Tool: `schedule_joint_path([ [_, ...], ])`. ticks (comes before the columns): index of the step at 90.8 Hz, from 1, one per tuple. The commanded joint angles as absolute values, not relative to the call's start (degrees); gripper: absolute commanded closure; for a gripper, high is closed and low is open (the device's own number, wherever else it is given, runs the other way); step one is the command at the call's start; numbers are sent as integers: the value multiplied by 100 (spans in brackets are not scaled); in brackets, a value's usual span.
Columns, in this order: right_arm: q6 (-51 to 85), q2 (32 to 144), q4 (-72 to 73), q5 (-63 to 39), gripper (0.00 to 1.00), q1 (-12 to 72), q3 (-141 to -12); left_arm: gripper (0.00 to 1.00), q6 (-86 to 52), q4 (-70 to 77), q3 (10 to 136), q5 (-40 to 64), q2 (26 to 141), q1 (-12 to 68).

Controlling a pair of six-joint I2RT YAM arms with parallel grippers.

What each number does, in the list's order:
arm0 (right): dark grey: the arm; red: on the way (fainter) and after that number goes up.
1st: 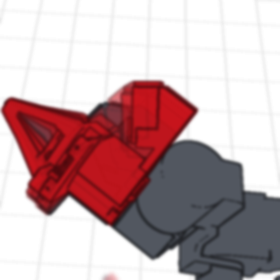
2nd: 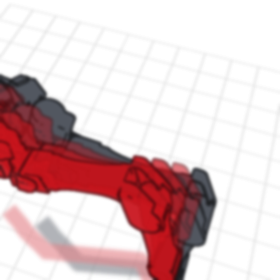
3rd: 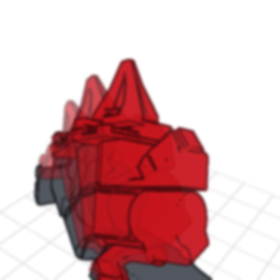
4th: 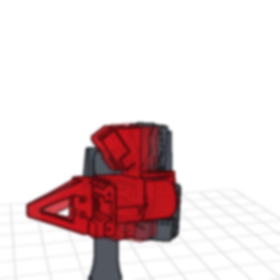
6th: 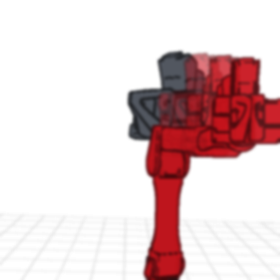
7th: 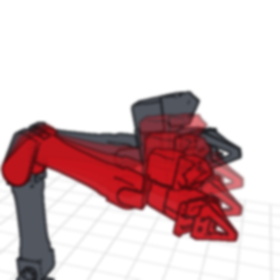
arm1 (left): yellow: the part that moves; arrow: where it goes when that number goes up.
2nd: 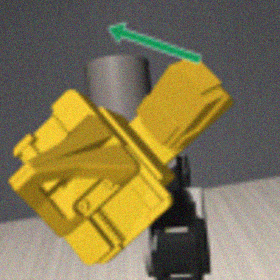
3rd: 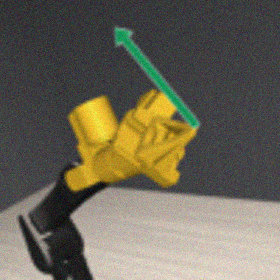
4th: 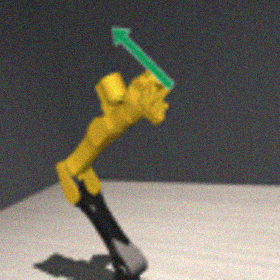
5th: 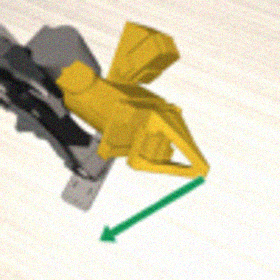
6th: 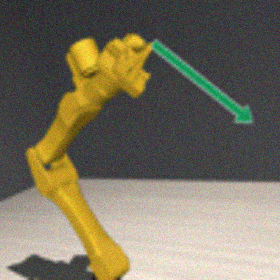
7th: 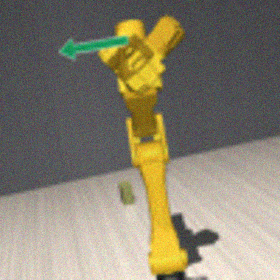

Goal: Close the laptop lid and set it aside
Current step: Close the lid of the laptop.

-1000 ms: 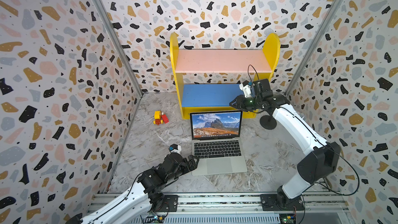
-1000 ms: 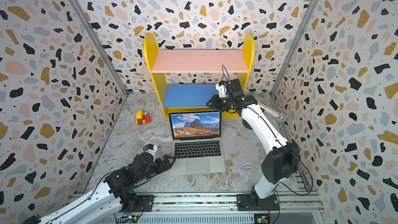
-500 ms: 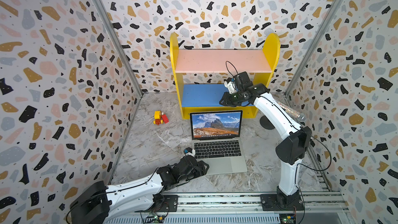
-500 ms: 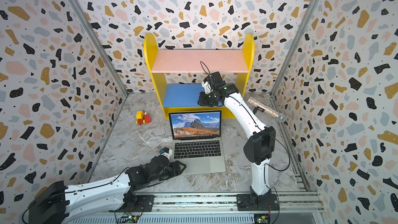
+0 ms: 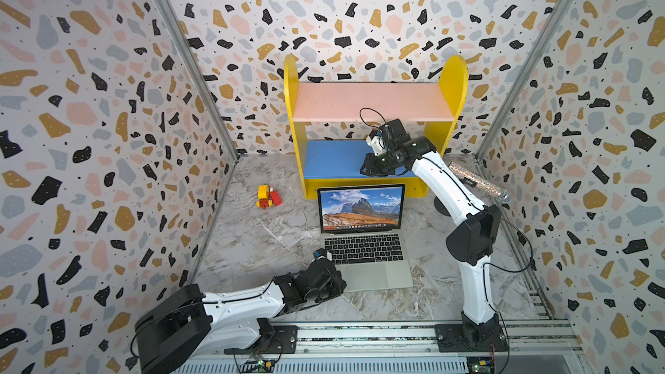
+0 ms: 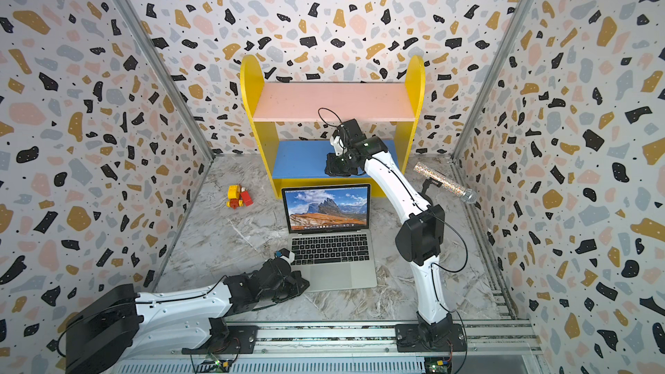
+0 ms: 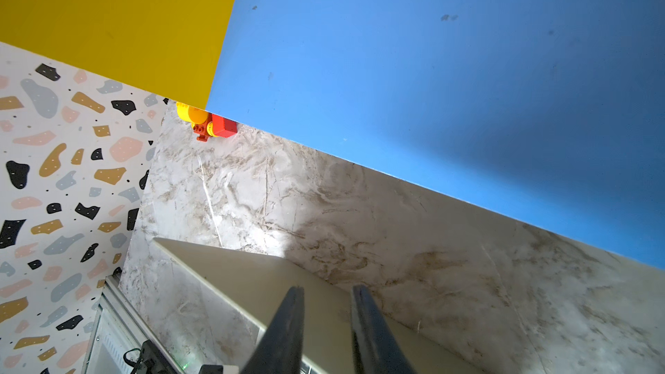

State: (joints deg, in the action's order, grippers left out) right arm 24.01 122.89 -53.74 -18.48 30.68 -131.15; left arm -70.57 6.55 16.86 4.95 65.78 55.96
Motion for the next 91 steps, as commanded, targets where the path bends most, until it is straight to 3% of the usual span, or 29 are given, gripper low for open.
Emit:
schedule_joint_path([
  [1, 2315, 12332, -5687, -1774, 72, 3106, -13428, 100, -7112, 986, 1857, 660, 6784, 5608],
  [44, 2063, 12483, -6160, -1724, 75, 3326, -13407, 100, -7106, 946, 1859, 642, 6808, 5599],
  [91, 1920, 11916, -6258, -1687, 81, 3616, -12860, 100, -7154, 848, 1812, 599, 6760, 5560],
])
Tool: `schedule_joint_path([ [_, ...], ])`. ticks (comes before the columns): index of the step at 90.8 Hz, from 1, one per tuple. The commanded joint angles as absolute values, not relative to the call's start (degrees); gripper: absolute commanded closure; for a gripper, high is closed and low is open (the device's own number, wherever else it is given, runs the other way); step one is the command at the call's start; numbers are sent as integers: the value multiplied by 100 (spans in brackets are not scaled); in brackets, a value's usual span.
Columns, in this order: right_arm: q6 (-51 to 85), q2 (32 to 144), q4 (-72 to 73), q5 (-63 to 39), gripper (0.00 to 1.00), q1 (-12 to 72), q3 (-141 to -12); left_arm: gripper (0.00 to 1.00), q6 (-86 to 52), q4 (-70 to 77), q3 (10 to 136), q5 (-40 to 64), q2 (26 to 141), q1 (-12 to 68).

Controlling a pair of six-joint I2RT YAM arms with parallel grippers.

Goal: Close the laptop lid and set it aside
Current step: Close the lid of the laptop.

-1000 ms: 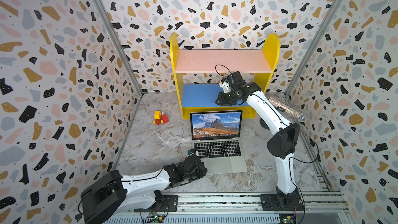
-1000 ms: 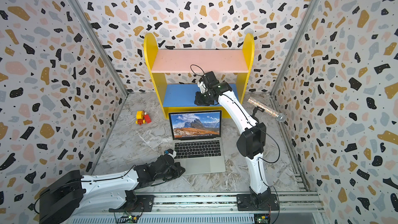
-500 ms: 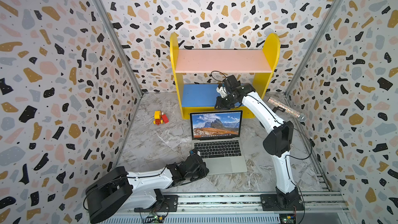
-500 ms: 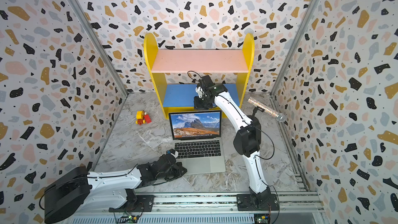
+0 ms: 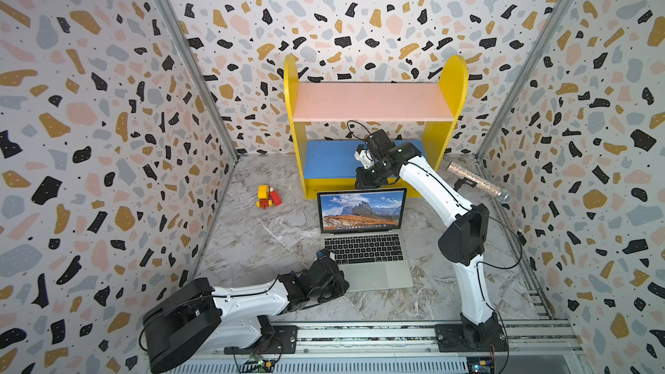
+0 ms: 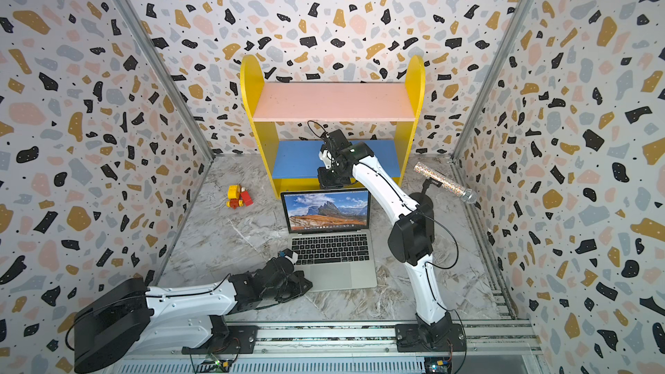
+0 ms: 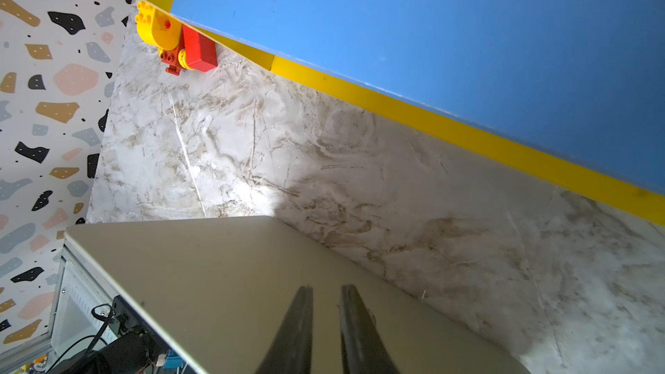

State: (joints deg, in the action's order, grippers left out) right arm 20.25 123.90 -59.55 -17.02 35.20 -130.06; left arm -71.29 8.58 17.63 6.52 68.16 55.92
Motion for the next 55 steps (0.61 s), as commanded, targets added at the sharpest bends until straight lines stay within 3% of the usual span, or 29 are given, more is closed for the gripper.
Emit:
schedule_joint_path([
  [1, 1914, 11895, -6258, -1687, 81, 3623, -12850, 100, -7154, 850, 1811, 598, 6759, 5562],
  [55, 1782, 11236, -6255, -1628, 85, 3926, -11851, 100, -7189, 773, 1824, 563, 6756, 5547],
])
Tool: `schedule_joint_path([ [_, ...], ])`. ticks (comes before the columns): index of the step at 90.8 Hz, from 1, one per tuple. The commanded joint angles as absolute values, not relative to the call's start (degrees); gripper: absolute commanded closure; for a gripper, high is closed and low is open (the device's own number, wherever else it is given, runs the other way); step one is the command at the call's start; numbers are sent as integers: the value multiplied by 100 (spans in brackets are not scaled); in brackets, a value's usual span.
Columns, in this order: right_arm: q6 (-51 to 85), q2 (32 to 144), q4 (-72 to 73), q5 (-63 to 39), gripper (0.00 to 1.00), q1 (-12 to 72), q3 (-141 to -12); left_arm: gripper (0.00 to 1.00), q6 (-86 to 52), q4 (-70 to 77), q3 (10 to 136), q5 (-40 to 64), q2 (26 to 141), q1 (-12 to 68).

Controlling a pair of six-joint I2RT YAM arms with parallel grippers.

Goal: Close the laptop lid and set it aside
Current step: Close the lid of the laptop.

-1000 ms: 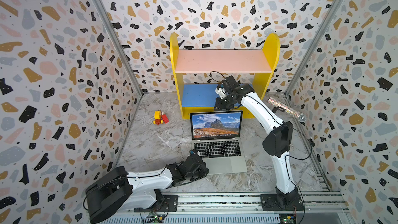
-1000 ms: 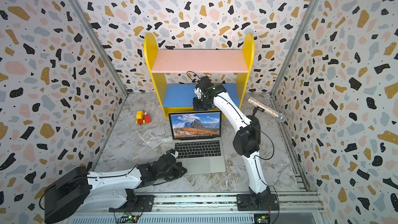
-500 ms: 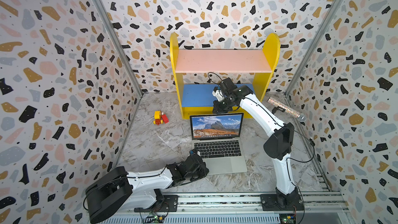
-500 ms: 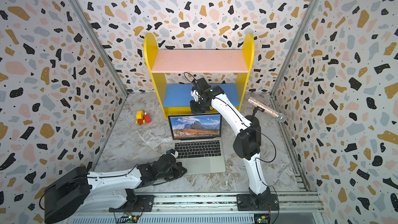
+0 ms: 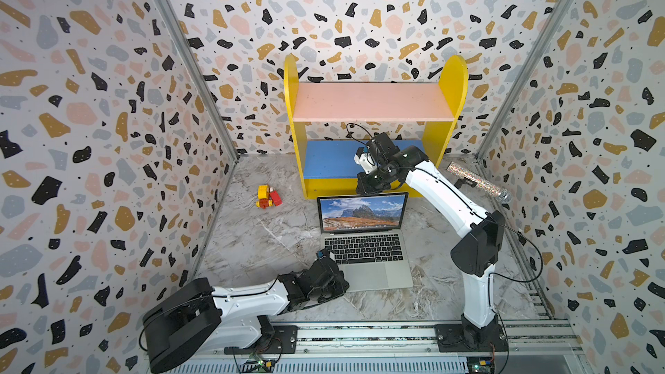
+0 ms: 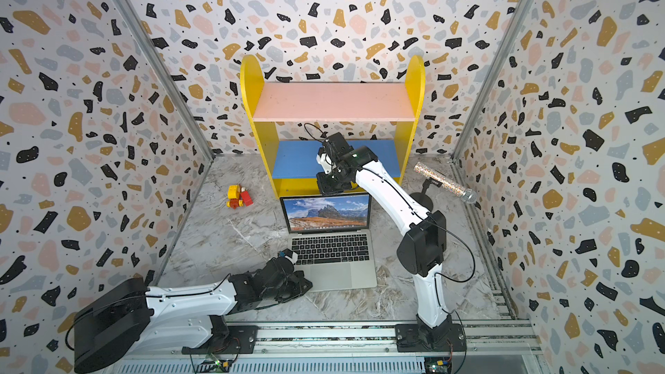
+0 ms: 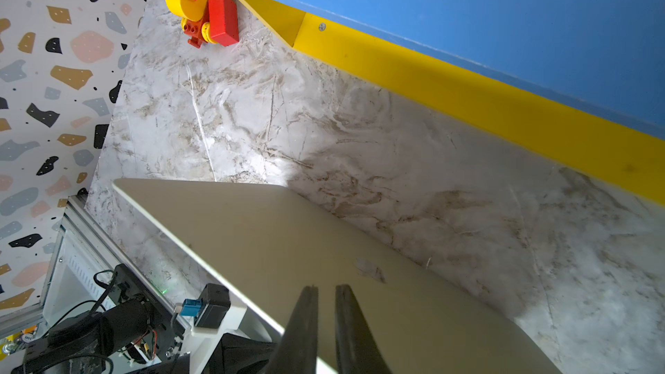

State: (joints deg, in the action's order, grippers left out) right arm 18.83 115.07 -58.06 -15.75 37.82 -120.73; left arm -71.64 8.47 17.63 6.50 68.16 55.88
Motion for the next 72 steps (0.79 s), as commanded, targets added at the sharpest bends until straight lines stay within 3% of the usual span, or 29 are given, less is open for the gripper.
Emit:
schedule_joint_path([
  [1, 1783, 11217, -6252, -1623, 85, 3932, -11832, 100, -7189, 773, 1822, 563, 6753, 5551],
  [72, 1974, 10048, -5786, -1433, 89, 4299, -10195, 100, -7209, 481, 1768, 372, 6352, 5549],
])
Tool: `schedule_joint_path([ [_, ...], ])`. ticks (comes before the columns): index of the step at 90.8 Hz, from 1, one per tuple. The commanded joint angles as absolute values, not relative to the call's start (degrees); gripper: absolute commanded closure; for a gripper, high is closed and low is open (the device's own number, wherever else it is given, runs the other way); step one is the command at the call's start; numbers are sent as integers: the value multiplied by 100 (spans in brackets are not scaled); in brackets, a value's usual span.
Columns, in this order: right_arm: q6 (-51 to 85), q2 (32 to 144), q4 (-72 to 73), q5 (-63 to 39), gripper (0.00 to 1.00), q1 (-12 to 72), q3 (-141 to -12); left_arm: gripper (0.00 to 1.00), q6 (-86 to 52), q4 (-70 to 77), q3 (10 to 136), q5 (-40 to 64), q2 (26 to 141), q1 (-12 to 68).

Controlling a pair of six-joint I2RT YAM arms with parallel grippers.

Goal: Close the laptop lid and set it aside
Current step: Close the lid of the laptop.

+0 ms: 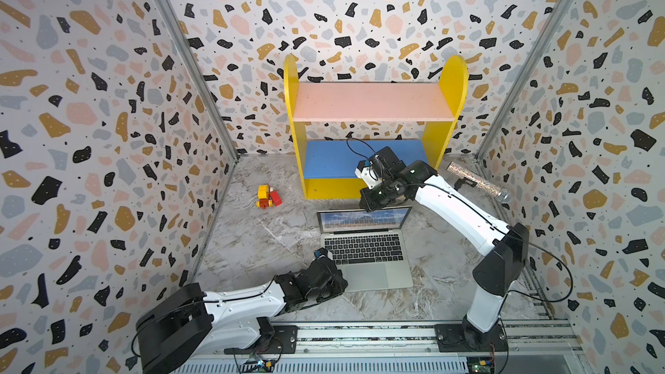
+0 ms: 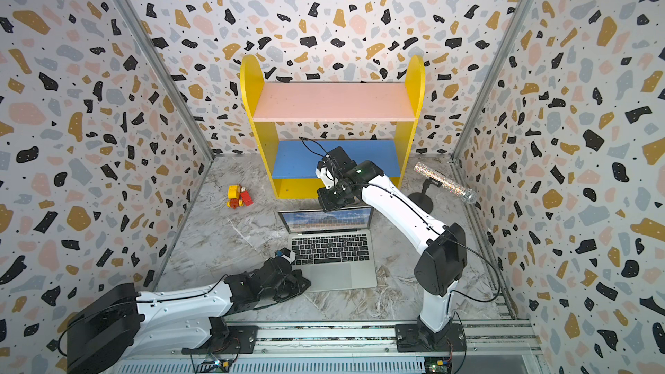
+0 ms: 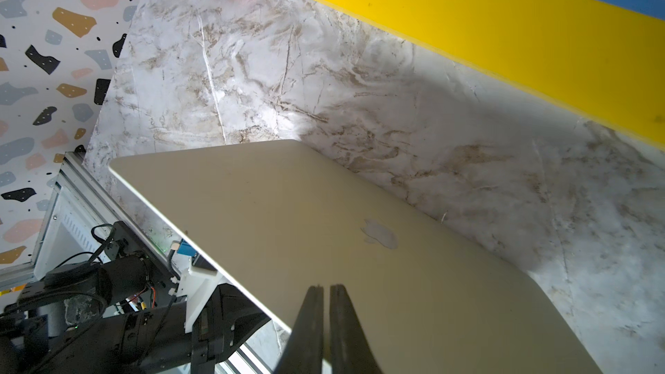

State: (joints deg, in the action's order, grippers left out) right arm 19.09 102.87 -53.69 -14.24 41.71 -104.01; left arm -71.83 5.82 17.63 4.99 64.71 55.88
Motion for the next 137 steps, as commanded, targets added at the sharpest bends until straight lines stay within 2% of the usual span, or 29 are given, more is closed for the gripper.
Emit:
schedule_joint_path([
  [1, 1980, 10034, -5771, -1433, 89, 4307, -10178, 100, -7208, 473, 1771, 362, 6340, 5552],
  [17, 2071, 9856, -5621, -1409, 89, 4381, -9841, 100, -7117, -47, 1794, 96, 5727, 5553],
  [59, 2231, 9451, -5434, -1371, 90, 4480, -9312, 100, -6088, -2351, 2616, -830, 3282, 5548],
  [87, 2276, 9306, -5422, -1314, 91, 4544, -9160, 100, -5529, -3128, 3283, -1079, 2865, 5552],
  [137, 2399, 9044, -5381, -1309, 92, 4640, -8839, 100, -5423, -3743, 3584, -1687, 2476, 5554],
])
